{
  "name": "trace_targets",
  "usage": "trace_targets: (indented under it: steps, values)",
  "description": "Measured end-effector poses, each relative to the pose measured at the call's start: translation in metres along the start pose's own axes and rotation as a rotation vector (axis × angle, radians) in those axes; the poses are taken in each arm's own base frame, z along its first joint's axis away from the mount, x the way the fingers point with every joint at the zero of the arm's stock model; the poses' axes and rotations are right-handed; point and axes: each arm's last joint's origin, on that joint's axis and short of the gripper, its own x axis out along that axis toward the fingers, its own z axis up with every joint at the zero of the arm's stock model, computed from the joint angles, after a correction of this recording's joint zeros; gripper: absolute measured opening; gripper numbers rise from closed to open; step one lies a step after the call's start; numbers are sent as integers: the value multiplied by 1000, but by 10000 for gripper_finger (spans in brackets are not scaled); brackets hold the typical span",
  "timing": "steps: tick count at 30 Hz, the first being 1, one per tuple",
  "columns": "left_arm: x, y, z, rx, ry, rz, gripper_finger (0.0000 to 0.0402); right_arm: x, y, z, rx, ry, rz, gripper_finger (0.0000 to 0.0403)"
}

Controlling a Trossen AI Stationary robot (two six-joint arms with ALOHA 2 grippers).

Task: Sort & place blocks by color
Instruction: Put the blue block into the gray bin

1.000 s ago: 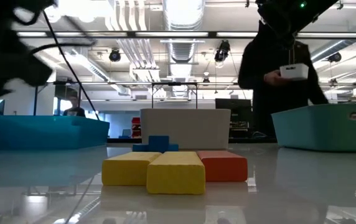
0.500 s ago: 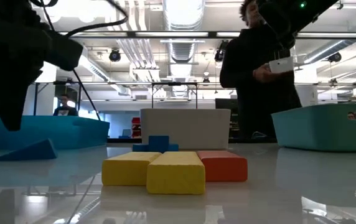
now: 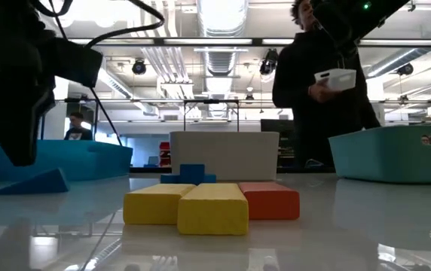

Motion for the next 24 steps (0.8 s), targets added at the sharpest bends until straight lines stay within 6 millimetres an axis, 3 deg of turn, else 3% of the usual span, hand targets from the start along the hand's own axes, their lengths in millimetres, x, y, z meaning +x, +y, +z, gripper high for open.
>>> trace_targets:
  steps: [4, 7, 24]
  values:
    - [1, 0, -2, 127, -44, 28, 211, 0, 0, 0, 0, 0, 0, 118]
    - [2, 0, -3, 180, -69, 43, 237, 0, 0, 0, 0, 0, 1, 118]
    - [23, 6, -9, 167, -123, 8, 243, 0, 0, 0, 0, 1, 3, 118]
